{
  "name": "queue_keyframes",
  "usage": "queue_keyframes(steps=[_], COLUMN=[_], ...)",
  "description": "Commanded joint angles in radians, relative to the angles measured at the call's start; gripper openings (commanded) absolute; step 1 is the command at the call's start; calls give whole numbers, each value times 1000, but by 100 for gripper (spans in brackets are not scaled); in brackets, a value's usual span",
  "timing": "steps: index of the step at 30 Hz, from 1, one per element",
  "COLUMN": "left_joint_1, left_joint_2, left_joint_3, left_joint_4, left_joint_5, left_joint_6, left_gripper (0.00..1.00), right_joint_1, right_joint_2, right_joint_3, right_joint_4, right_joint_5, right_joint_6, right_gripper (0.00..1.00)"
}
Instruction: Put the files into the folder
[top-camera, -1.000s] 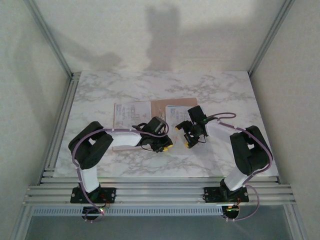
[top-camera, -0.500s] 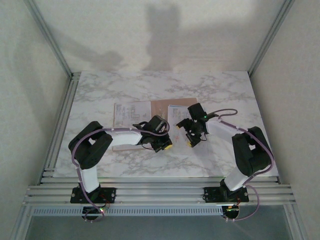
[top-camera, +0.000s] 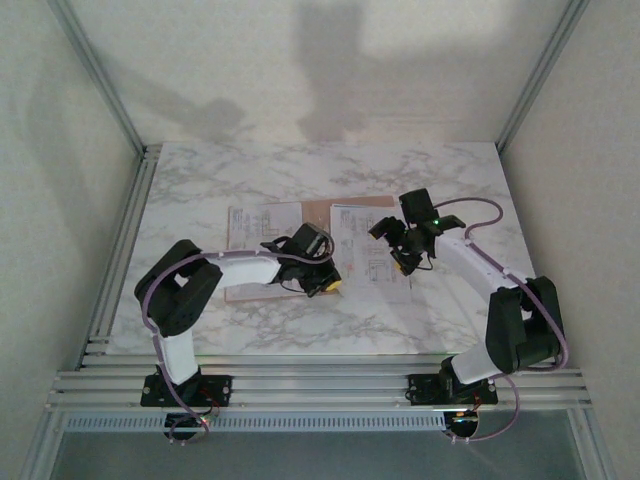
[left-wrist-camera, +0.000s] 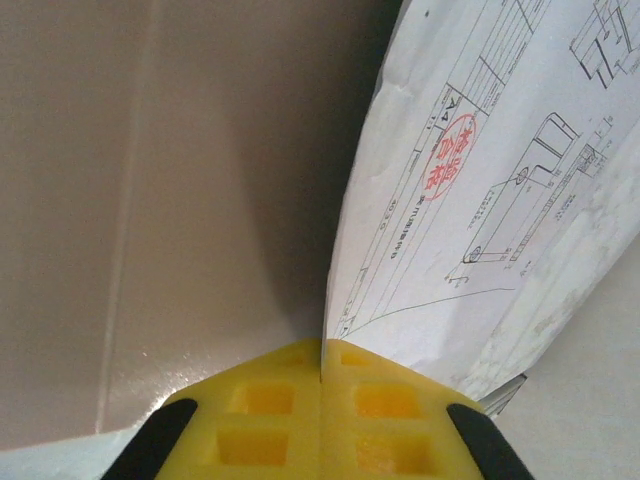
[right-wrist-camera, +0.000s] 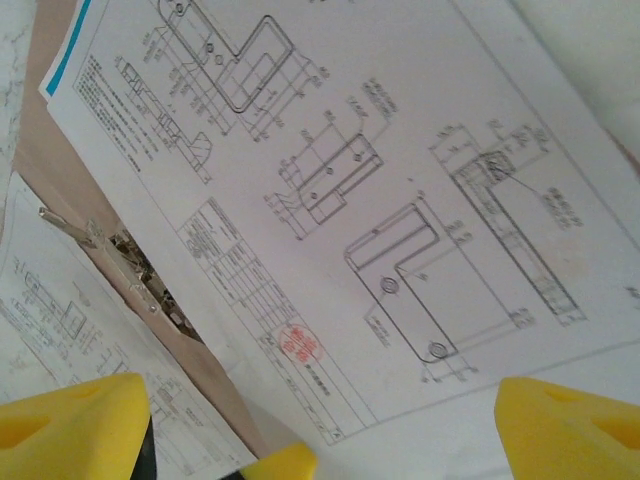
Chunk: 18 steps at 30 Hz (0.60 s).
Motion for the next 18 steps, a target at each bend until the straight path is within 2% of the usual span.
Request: queue_keyframes(steps=[1,9,18], left_joint_1=[16,19,19], left_joint_2=[9,2,14], left_joint_3=[22,3,-6], left_joint_4=[-6,36,52], left_joint_5=[-28,-49,-52], left_joint_6=[3,-51,-74], left_gripper=[0,0,0], right_joint_1=[0,-6,-35], right_joint_2=[-26,34,192], right_joint_3=[-2,28,95], right_joint_4=[-25,-7,55], right_joint_5=[19,0,-81], right_joint_6=[-39,-83,-107], right_gripper=[90,90,89])
